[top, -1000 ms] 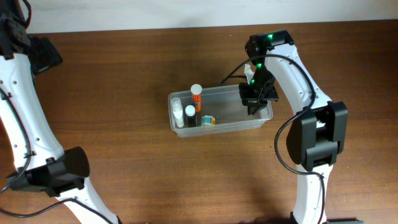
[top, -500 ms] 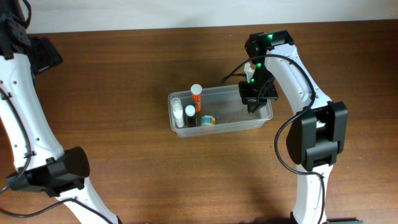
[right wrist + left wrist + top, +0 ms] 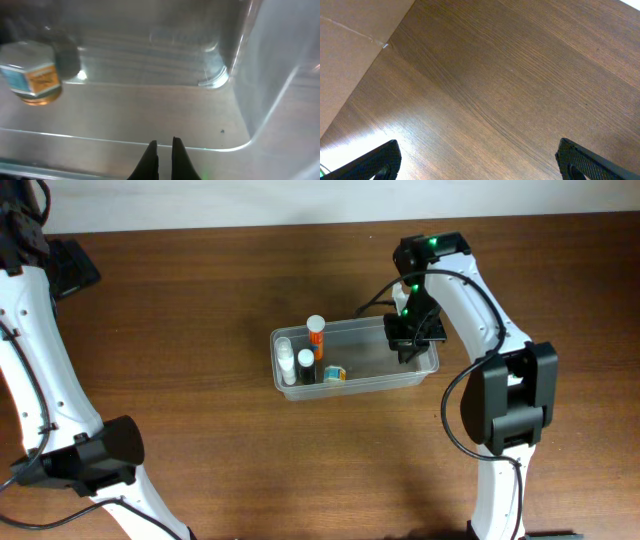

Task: Pack container

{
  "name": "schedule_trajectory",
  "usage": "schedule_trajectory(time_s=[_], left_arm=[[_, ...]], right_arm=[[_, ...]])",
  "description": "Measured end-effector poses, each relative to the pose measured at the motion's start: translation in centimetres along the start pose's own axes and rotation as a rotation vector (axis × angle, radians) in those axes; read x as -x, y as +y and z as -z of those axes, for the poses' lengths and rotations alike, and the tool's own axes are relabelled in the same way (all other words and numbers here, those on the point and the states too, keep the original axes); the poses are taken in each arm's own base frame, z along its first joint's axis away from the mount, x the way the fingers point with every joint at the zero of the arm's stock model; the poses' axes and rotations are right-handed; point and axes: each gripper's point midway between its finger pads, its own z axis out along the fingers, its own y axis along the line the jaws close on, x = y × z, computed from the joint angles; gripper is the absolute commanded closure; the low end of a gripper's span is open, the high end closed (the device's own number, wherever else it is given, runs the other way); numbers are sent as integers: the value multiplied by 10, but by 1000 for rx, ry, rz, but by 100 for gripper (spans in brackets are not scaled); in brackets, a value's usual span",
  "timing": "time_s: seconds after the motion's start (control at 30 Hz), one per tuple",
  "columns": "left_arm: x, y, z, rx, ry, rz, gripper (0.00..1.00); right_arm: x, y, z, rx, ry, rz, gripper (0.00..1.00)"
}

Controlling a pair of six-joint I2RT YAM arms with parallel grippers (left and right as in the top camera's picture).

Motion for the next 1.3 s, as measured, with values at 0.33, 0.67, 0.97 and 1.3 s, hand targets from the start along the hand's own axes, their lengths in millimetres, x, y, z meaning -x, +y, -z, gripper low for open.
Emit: schedule_trajectory(time_s=[0.33, 0.67, 0.97, 1.3], left_arm=[[0, 0, 0, 0, 0, 0, 0], [0, 0, 0, 0, 0, 0, 0], [0, 0, 0, 0, 0, 0, 0], [0, 0, 0, 0, 0, 0, 0]], right_arm=[[-10, -4, -14, -6, 51, -9, 96], [-19, -5, -13, -10, 90, -16, 95], [-20, 0, -13, 17, 92, -16, 95], [-22, 2, -13, 30, 101, -19, 92]])
